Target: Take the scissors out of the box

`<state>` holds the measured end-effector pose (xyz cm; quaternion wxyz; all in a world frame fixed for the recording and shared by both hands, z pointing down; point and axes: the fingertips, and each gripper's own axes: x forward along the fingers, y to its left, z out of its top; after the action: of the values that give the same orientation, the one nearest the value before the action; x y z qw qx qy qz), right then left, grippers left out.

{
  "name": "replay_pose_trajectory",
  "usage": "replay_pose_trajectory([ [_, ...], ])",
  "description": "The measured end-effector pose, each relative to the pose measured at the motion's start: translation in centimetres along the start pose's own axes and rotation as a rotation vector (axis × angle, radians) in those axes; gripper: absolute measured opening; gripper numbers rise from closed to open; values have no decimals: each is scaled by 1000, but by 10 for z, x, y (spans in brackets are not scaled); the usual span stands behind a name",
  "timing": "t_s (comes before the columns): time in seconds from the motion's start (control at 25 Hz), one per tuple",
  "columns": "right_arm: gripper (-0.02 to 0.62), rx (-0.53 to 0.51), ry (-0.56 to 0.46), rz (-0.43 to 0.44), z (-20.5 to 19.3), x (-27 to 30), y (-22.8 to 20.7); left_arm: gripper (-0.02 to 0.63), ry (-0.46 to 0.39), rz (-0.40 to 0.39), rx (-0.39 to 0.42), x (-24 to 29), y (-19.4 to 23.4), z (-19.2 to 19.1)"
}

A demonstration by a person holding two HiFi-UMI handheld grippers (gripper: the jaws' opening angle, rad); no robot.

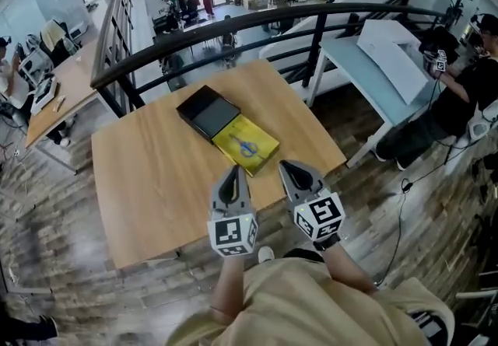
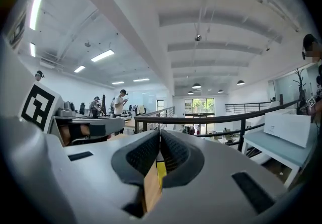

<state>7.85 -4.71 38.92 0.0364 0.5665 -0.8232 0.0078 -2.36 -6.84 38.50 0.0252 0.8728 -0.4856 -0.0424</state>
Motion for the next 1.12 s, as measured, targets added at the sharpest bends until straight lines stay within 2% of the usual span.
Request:
replay_pose_trajectory([
  [0.36, 15, -15, 72, 98, -17, 66, 8, 12, 47, 48, -27, 22, 38, -22],
  [0.6, 15, -18, 117, 181, -34, 121, 6, 12, 70, 98, -27, 56, 70, -32],
  [0.72, 15, -15, 129, 203, -37, 153, -8, 12, 82, 120, -12, 81, 84, -36],
  [0.92, 15, -14, 226, 246, -53, 208, -31, 12, 114, 137, -22, 118, 102, -40],
  [1.12, 15, -14, 276, 259, -64, 246, -47, 12, 156, 159, -19, 147, 123, -53],
])
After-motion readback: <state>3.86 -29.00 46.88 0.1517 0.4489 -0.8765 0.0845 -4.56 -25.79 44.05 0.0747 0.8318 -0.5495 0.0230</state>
